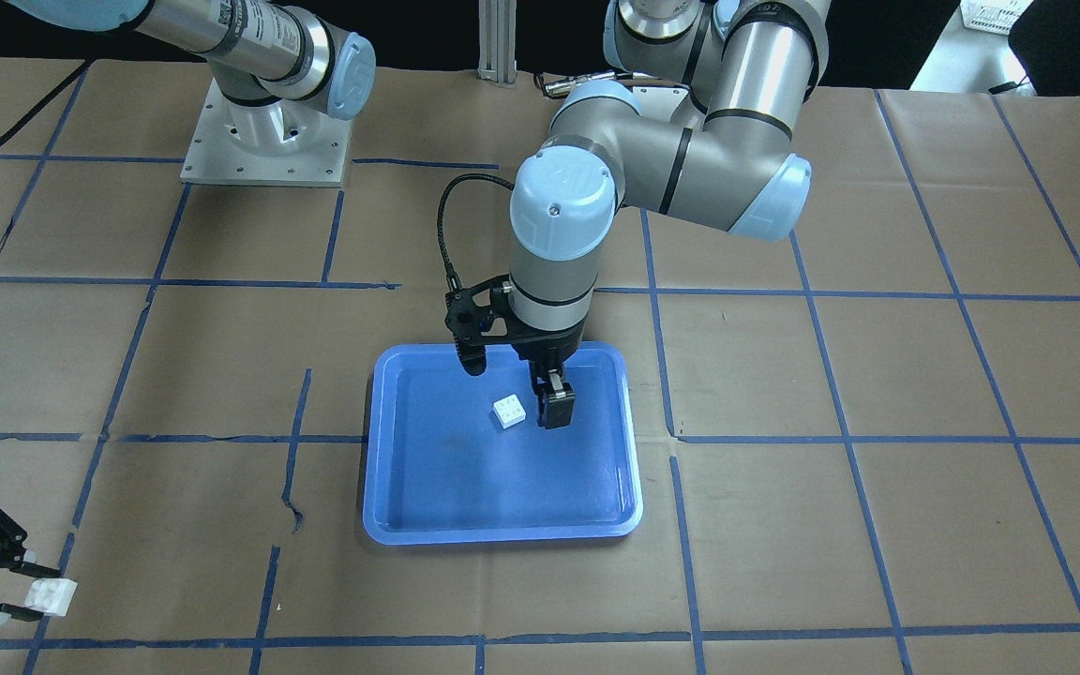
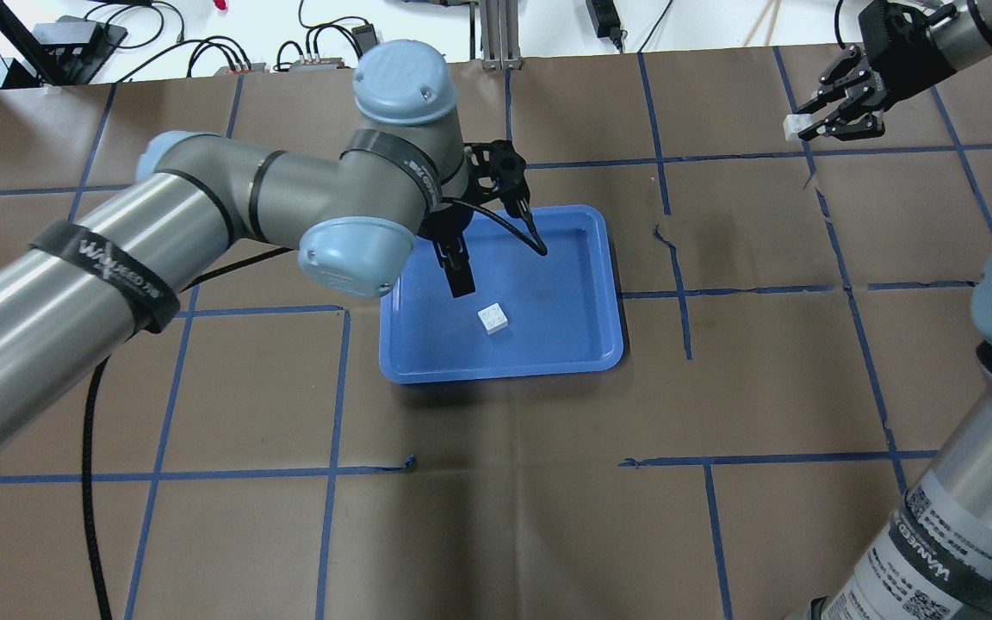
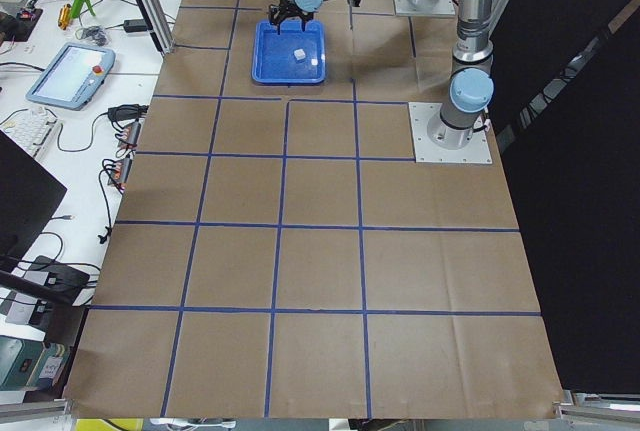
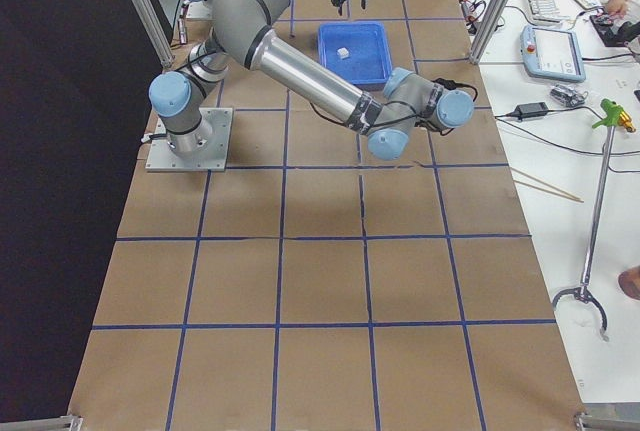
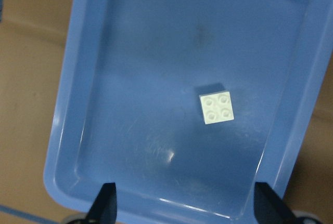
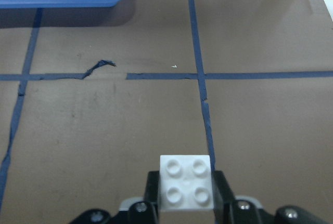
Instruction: Assemble white blocks and place on blue tray
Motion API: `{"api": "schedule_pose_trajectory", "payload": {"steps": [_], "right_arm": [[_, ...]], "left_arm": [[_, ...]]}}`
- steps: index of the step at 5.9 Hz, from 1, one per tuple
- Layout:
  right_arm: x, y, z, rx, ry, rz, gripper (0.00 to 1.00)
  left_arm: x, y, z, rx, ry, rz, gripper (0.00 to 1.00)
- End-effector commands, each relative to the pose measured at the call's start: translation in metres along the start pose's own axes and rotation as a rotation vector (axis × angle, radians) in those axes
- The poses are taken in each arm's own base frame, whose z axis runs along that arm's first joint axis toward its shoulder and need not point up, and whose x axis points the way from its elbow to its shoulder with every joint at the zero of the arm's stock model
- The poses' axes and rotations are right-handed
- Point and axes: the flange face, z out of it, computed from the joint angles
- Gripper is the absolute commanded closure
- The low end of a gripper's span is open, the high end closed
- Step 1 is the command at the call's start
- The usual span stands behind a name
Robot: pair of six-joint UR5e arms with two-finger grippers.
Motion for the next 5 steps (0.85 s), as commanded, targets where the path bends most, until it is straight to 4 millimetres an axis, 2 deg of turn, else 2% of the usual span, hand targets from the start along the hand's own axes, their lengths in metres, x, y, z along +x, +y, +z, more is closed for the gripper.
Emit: {"api": "schedule_pose_trajectory", "payload": {"steps": [1, 2, 4, 5], "right_arm": [[-0.030, -0.038, -0.014, 0.000, -0.012, -0.006, 0.86], [-0.034, -0.039, -0.014, 0.000, -0.013, 0.007, 0.88], [-0.037, -0.038, -0.009, 0.009, -0.024, 0.022, 0.87], [-0.041, -0.034, -0.003, 0.015, -0.036, 0.033, 0.86]], "left_arm": [[0.017, 0.033, -0.064, -0.008, -0.004, -0.305, 0.04], [0.029, 0.043, -0.085, -0.017, 0.003, -0.483, 0.02], [0.035, 0.049, -0.122, -0.069, 0.033, -0.705, 0.02], [0.039, 0.052, -0.148, -0.104, 0.057, -0.731, 0.01]]}}
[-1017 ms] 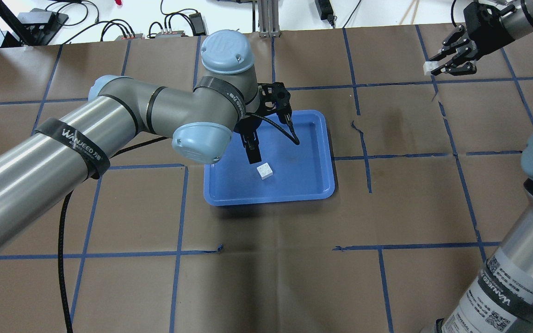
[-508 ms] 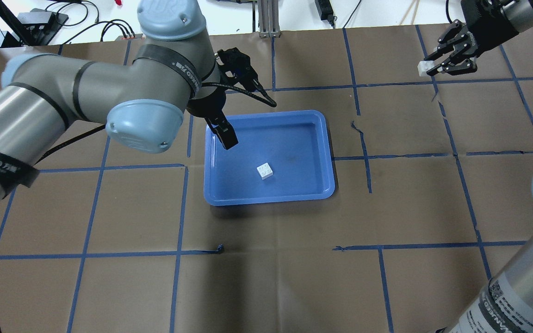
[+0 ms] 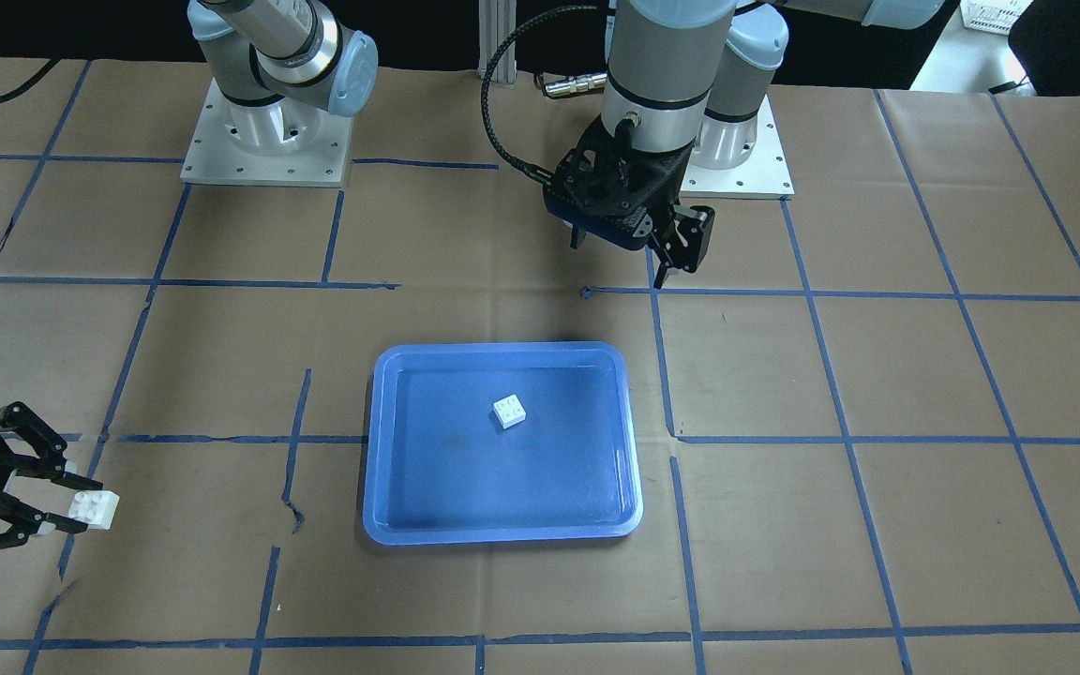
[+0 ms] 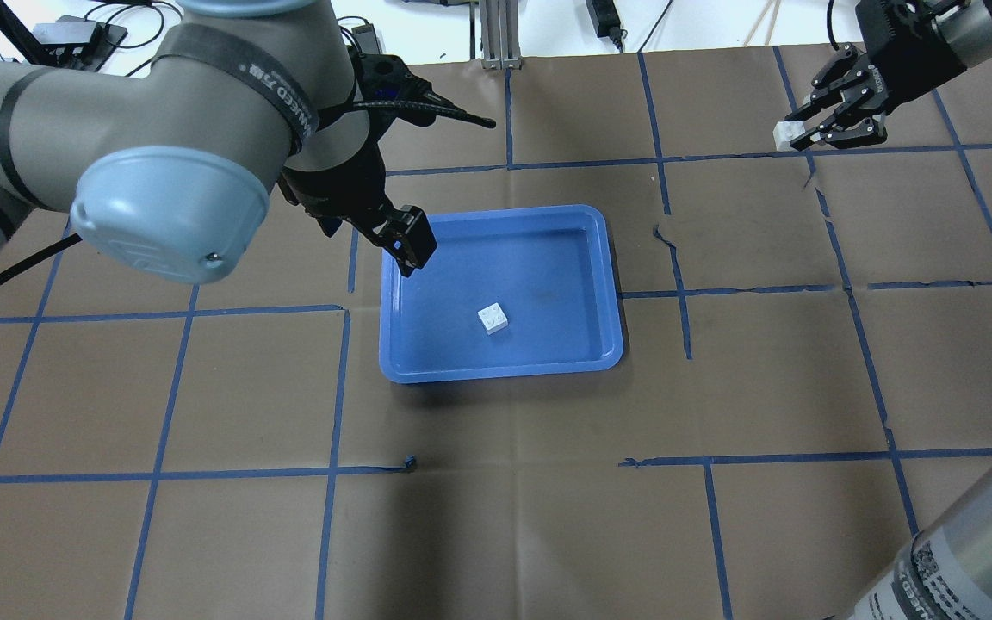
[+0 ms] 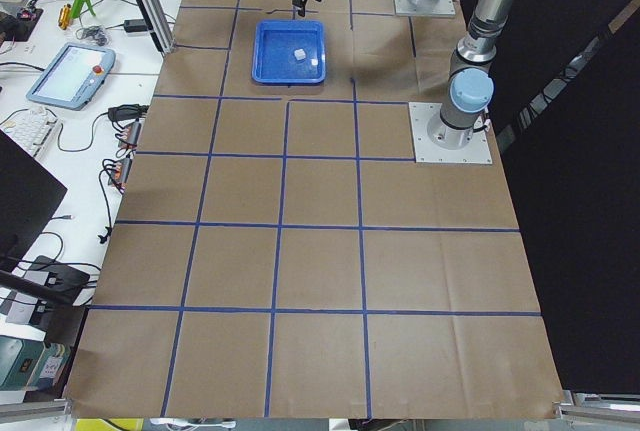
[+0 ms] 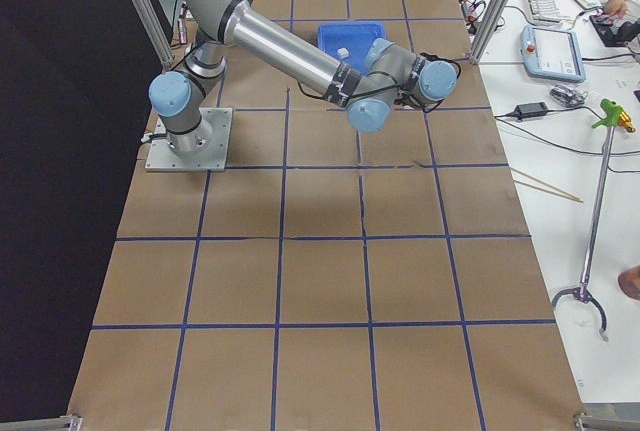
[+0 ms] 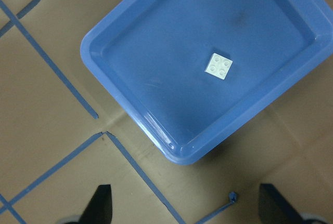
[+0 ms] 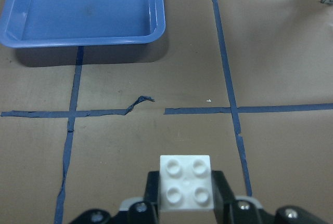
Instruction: Assemble white blocks and place on blue tray
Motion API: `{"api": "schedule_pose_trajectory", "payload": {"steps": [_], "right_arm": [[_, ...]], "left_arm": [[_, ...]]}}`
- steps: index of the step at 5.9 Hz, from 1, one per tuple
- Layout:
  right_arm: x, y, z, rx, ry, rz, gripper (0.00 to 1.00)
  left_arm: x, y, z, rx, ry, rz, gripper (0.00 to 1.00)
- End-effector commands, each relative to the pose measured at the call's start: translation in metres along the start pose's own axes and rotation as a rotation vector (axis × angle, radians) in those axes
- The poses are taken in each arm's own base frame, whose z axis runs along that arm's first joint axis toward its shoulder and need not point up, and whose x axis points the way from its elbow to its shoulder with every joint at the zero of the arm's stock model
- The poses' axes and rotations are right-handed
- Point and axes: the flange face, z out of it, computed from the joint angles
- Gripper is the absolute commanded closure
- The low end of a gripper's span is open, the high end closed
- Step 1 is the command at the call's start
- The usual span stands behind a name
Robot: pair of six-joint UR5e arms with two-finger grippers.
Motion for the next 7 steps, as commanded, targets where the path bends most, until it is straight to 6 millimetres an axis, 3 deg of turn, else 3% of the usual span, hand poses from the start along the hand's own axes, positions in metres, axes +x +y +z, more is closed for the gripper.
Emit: {"api": "schedule_pose_trajectory", "payload": {"steps": [1, 2, 3, 4, 5, 6, 7], "right_arm": [[-0.010, -0.003, 0.006, 0.013, -0.013, 0.012, 0.85], [-0.028, -0.028, 0.027, 0.029, -0.050, 0.003, 0.82], [-0.054, -0.066, 0.055, 0.036, -0.093, 0.003, 0.82], [-0.077, -0.095, 0.075, 0.034, -0.113, -0.012, 0.82], [-0.090, -0.120, 0.104, 0.030, -0.131, -0.052, 0.83], [-0.102, -0.161, 0.133, 0.011, -0.133, -0.061, 0.83], [-0.118, -0.189, 0.168, -0.006, -0.096, -0.050, 0.83]], "left_arm": [[0.004, 0.016, -0.024, -0.048, 0.016, -0.147, 0.01], [0.002, 0.018, -0.027, -0.042, 0.010, -0.255, 0.01], [-0.016, 0.020, -0.026, -0.049, 0.010, -0.293, 0.01], [-0.052, 0.024, -0.026, -0.059, 0.015, -0.352, 0.01], [-0.073, 0.030, -0.025, -0.079, 0.025, -0.396, 0.01], [-0.085, 0.033, -0.026, -0.077, 0.026, -0.421, 0.01], [-0.088, 0.034, -0.027, -0.073, 0.021, -0.426, 0.01]]}}
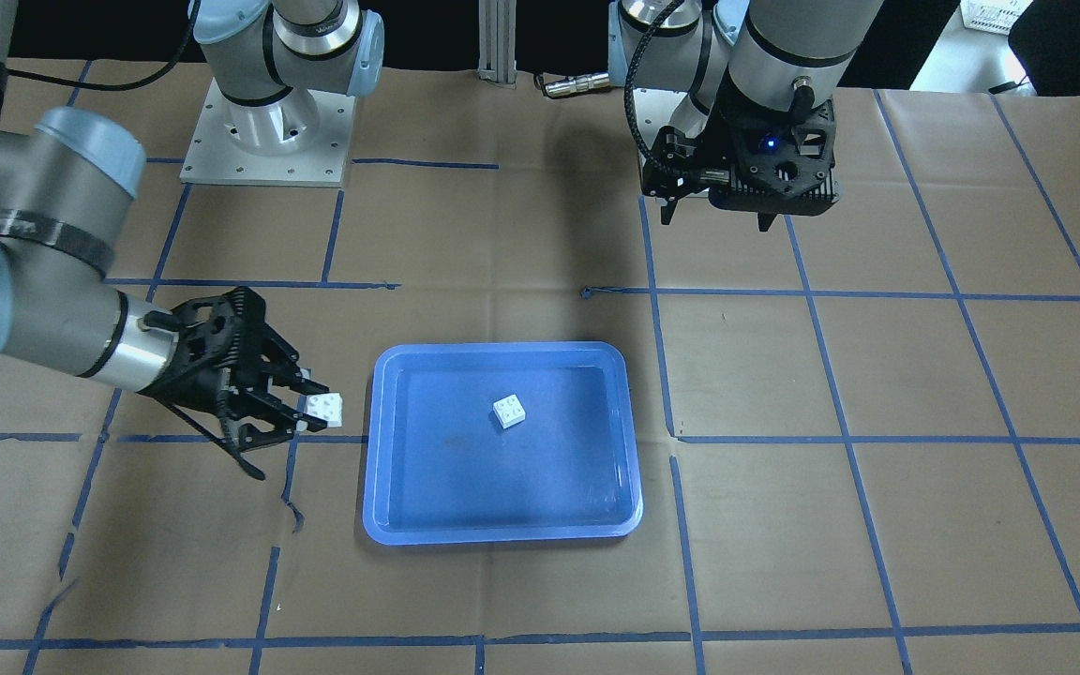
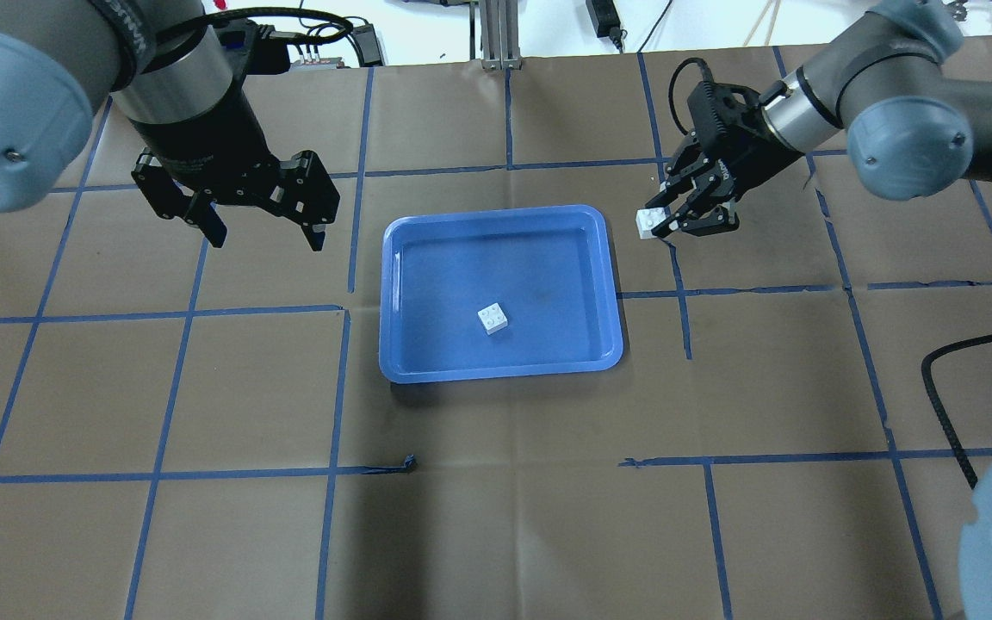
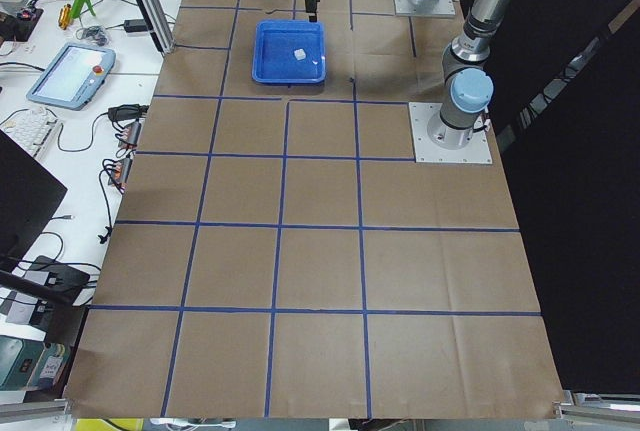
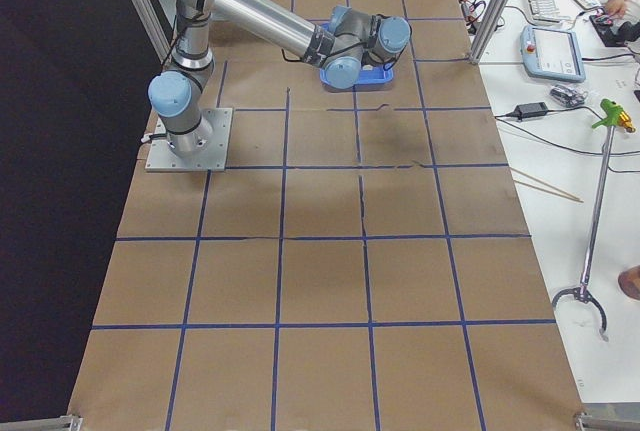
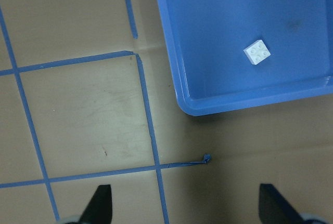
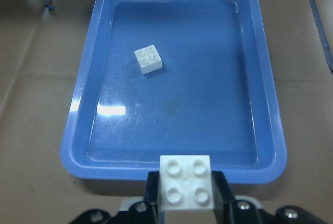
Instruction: Assemble white blocks and place on blue tray
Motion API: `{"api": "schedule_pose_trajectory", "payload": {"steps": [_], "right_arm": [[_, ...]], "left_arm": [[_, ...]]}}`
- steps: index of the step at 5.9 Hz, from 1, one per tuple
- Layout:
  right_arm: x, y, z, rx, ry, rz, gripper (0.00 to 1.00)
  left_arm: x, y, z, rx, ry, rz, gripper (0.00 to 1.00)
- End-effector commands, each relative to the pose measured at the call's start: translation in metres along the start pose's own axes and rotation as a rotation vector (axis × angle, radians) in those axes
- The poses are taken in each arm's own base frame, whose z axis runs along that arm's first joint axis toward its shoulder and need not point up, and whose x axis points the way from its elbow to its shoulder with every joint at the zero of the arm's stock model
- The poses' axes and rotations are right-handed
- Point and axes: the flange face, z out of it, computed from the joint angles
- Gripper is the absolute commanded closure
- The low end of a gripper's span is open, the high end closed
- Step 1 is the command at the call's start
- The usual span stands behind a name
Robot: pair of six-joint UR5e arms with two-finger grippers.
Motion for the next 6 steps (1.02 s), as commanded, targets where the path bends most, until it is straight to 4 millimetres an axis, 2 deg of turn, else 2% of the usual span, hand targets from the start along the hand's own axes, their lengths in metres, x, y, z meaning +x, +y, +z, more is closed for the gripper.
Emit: {"api": "schedule_pose_trajectory", "payload": {"steps": [1, 2, 3, 4, 5, 6], "right_arm": [[-0.030, -0.039, 0.069, -0.019, 0.066, 0.031, 0.83], [-0.052, -0.041, 0.103, -0.015, 0.161, 0.033, 0.83], [-0.064, -0.036, 0.117, -0.009, 0.203, 0.039, 0.83], [-0.066, -0.037, 0.143, -0.008, 0.170, 0.031, 0.83], [-0.073, -0.055, 0.165, 0.001, 0.158, 0.010, 0.83], [-0.072, -0.054, 0.177, 0.005, 0.169, 0.017, 0.83]], "left_arm": [[-0.007, 0.000, -0.002, 0.005, 0.001, -0.013, 0.01], [-0.009, -0.001, -0.002, 0.005, 0.002, -0.016, 0.01], [-0.010, -0.001, -0.002, 0.007, 0.002, -0.020, 0.01], [-0.010, -0.002, -0.002, 0.005, 0.000, -0.020, 0.01], [-0.011, -0.002, -0.002, 0.005, -0.001, -0.021, 0.01], [-0.011, -0.002, -0.002, 0.005, -0.001, -0.021, 0.01]]}}
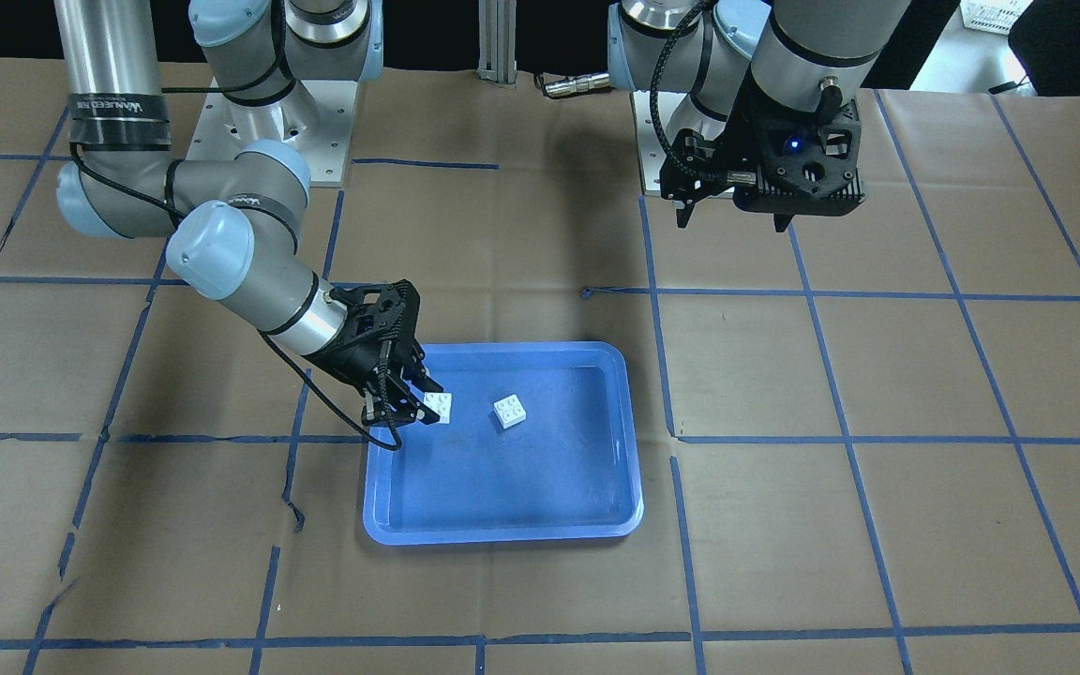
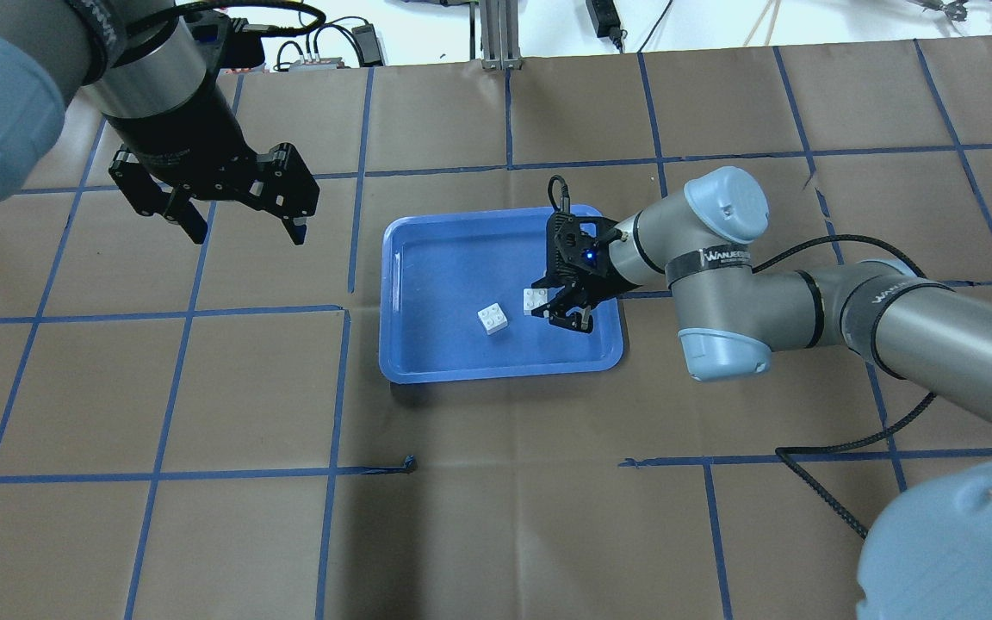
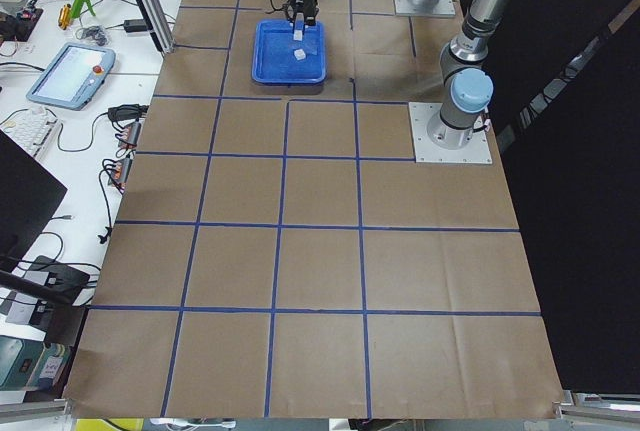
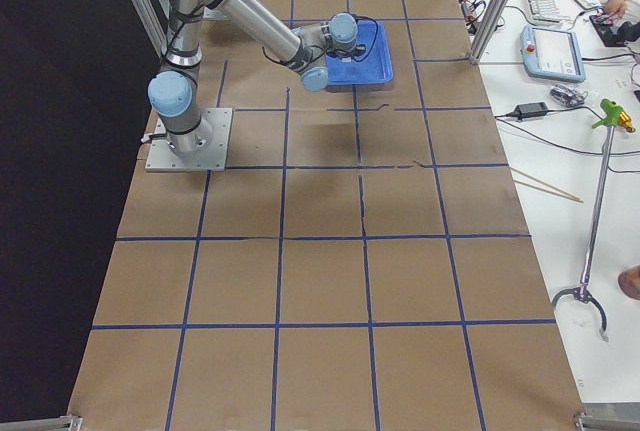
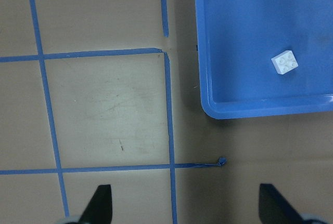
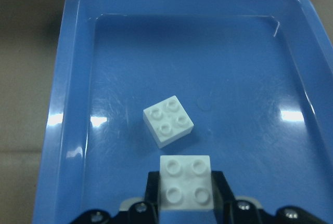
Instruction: Assemble white blocks and place on blue tray
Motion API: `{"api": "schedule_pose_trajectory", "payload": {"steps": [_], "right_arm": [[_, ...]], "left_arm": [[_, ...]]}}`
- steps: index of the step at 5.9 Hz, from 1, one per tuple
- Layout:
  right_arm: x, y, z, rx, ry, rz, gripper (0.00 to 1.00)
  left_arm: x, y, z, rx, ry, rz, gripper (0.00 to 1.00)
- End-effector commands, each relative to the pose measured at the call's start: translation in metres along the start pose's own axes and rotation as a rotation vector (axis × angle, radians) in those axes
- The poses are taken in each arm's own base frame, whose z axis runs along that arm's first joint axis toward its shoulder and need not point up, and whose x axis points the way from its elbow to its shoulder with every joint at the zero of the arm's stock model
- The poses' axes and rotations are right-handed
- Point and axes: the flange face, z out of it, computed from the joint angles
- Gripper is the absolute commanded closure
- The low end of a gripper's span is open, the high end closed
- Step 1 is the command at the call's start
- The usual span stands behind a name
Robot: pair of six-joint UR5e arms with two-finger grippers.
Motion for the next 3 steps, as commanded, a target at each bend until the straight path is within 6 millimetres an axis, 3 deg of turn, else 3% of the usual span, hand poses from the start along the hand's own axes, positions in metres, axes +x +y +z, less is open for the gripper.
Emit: {"api": "schedule_pose_trajectory", "payload": {"steps": [1, 3], "right_arm": [[-0.0028, 0.0004, 0.0257, 0.010, 0.023, -0.010, 0.83], [-0.0022, 0.0032, 0.0301, 0.012, 0.028, -0.007, 0.83]], "left_arm": [[-0.0005, -0.0002, 0.0001, 0.000, -0.002, -0.001, 0.01], [-0.0005, -0.0002, 0.0001, 0.000, -0.002, -0.001, 0.01]]}}
